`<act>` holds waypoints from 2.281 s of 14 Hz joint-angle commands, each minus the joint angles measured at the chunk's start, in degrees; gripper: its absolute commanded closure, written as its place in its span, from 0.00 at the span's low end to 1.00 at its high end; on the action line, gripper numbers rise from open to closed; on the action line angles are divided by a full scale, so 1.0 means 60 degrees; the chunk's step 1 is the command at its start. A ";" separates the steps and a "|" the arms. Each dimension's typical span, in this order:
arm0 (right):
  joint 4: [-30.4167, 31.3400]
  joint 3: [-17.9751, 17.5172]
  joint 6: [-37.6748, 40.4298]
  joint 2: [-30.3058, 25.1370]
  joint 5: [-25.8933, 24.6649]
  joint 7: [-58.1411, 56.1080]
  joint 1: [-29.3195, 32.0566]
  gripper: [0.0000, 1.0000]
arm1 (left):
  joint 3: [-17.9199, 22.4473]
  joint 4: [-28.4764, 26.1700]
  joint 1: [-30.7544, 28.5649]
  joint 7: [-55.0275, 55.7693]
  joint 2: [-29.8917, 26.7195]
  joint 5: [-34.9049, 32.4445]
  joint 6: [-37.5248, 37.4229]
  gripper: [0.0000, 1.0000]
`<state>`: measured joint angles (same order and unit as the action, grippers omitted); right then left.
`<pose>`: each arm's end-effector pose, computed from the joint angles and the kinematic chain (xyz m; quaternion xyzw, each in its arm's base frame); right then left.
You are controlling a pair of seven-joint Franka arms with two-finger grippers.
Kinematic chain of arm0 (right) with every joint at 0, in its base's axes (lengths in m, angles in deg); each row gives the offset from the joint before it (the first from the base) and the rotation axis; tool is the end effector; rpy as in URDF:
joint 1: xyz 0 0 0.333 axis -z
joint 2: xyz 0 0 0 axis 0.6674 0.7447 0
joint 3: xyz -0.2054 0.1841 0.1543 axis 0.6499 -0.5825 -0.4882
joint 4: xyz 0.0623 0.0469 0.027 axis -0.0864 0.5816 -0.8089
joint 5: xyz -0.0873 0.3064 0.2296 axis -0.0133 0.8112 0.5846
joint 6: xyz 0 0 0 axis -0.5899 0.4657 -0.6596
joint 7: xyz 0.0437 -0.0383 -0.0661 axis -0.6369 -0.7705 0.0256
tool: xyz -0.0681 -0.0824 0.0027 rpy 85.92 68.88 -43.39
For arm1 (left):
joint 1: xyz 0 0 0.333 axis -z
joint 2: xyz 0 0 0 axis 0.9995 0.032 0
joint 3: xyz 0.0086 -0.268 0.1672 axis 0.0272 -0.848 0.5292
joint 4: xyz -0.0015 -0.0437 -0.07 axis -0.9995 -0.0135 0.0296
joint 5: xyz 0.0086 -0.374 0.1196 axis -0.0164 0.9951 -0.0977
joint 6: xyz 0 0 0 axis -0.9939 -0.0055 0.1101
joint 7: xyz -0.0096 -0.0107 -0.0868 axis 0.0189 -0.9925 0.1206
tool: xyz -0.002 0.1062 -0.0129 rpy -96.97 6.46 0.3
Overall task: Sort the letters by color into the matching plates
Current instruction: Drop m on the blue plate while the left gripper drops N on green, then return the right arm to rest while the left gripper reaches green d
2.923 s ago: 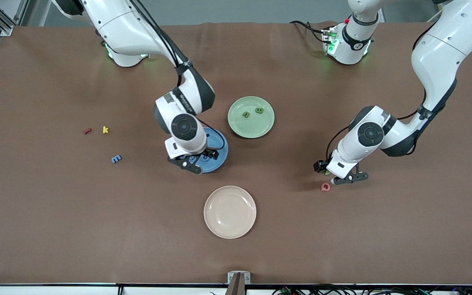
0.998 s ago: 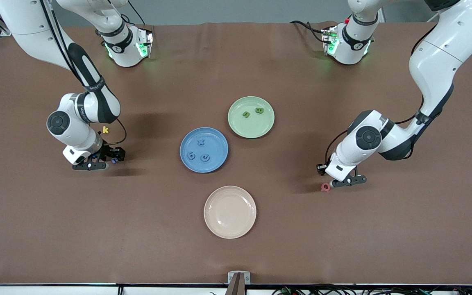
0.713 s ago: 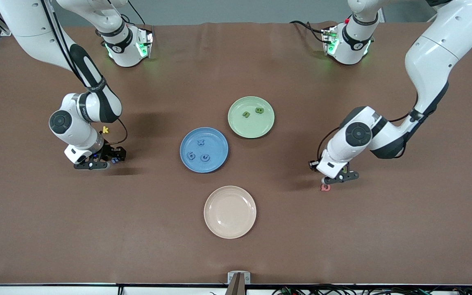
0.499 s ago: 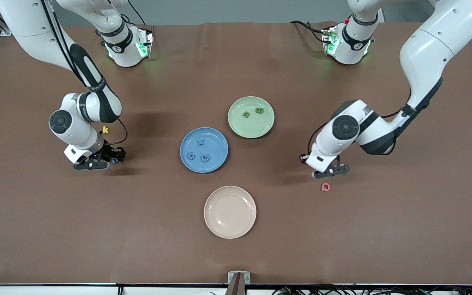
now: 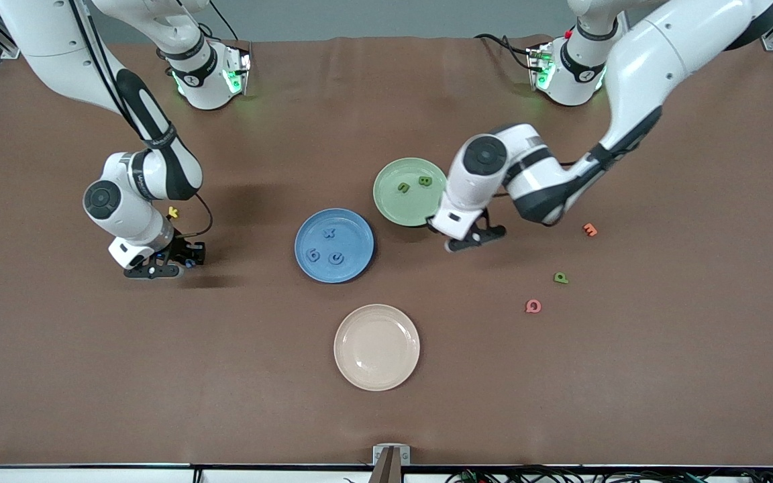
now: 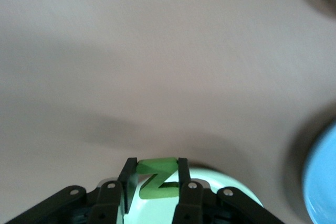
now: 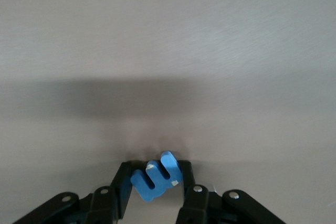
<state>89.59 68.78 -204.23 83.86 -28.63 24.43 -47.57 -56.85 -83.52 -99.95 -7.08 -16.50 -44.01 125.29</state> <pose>0.5332 0.0441 0.1794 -0.9998 0.0135 0.0128 0.0068 0.4627 -0.4075 0.2632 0.9883 0.1483 -0.0290 0.0197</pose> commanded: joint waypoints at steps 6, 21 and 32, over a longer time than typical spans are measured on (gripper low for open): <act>-0.2281 -0.0051 0.1617 0.0048 0.0068 0.6630 -0.3674 1.00 | 0.1339 0.0222 0.2415 0.1027 0.0195 0.0174 0.0020 0.76; -0.6470 0.0052 0.7601 0.0416 -0.0002 0.4898 -0.2933 0.00 | 0.1678 0.0501 0.2784 0.0911 0.0459 0.0174 0.0504 0.01; -0.7704 0.0052 1.1825 -0.0975 -0.1131 0.1731 -0.0998 0.00 | 0.1269 -0.0435 0.0678 -0.1020 -0.0433 0.0174 0.0446 0.01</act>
<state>42.37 70.01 -135.27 80.37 -33.70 37.18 -54.84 -47.63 -82.48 -91.70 -9.62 -15.22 -43.70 127.96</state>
